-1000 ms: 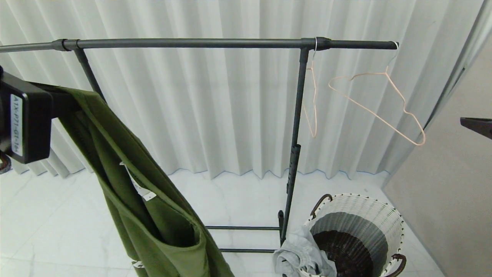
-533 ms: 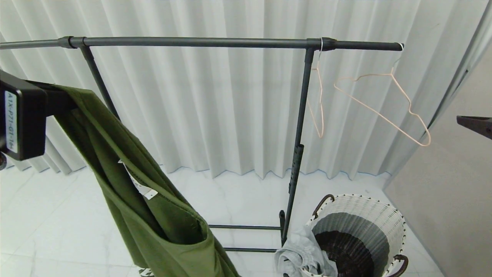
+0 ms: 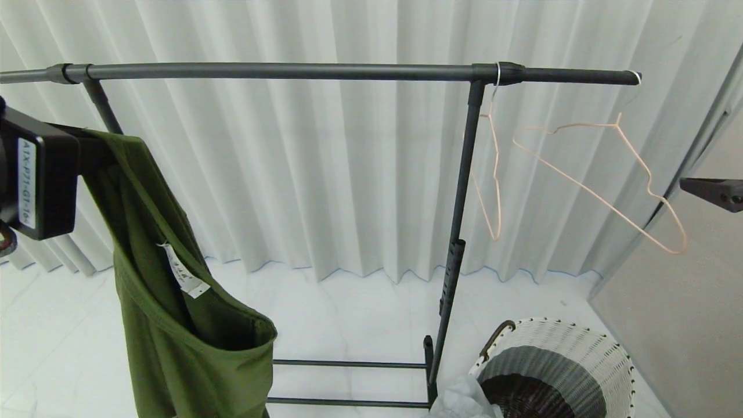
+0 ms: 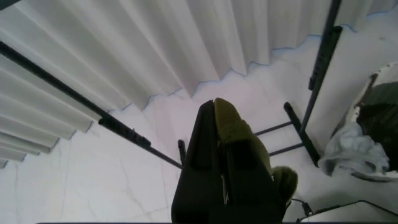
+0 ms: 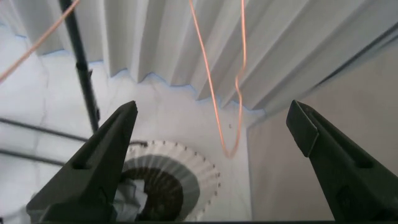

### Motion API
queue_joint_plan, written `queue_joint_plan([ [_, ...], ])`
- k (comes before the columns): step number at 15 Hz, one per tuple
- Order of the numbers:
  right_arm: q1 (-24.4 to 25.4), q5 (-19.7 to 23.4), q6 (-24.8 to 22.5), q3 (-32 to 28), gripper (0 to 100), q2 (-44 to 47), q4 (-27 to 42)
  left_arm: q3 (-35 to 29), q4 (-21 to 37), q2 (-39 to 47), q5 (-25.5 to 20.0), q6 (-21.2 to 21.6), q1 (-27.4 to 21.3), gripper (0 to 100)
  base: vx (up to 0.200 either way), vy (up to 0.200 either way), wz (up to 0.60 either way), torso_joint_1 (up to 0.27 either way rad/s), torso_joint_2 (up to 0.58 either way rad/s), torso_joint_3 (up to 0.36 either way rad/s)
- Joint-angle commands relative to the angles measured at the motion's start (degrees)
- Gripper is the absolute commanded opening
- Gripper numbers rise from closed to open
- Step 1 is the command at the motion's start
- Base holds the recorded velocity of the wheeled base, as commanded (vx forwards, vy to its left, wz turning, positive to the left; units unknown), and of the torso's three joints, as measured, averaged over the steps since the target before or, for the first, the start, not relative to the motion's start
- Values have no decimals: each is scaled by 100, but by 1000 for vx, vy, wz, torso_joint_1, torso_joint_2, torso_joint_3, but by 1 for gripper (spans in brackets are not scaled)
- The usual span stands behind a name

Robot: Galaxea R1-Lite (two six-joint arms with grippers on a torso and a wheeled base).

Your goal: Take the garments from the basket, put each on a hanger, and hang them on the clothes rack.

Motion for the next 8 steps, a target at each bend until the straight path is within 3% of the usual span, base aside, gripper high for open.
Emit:
queue_joint_plan([
  [1,-136,2,-8,5,100,210,-47,11,-1,27,3,2,-1,0,200,0,0,2,-2,2],
  [3,-418,28,-8,5,100,403,-117,37,-1,27,3,-7,-1,0,200,0,0,5,0,10],
  [8,-1217,257,-43,-232,100,1405,-636,195,-1,-52,3,-7,-1,0,0,0,0,0,0,0],
])
